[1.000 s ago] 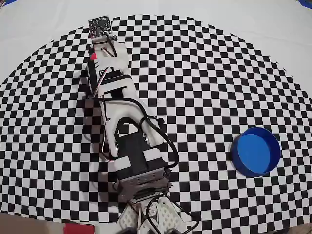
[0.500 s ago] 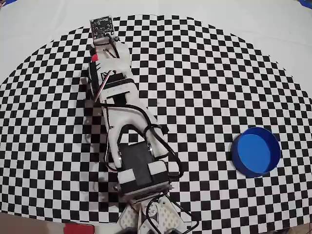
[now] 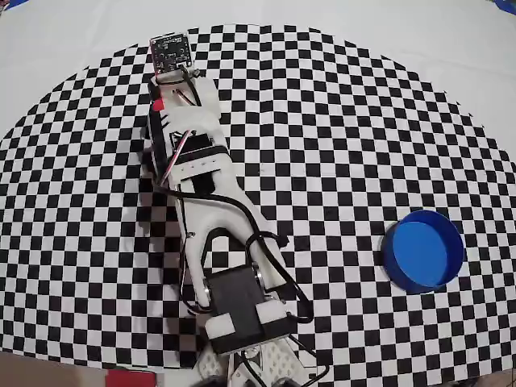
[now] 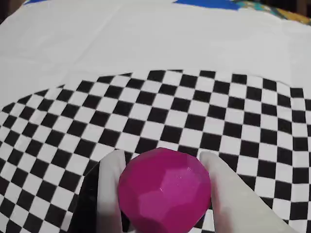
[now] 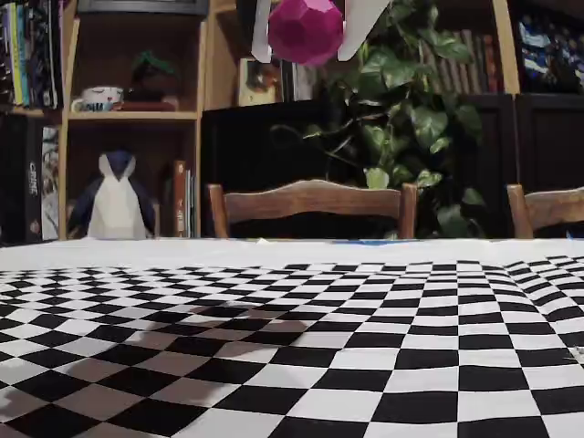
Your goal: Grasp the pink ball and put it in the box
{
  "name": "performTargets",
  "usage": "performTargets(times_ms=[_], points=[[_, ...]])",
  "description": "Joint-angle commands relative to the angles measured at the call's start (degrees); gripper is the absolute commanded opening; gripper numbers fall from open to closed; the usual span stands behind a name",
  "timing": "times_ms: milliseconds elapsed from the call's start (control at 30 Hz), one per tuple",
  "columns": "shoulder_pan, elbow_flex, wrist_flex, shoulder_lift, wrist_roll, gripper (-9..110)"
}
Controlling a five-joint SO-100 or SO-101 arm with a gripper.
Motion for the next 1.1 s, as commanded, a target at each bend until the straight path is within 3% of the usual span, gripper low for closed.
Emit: performTargets(times_ms=[0,1067], points=[[0.7,0.7,-1.0,4.8,0.5,0],[8.6,26.6,-0.3,33.5,0.5,0]])
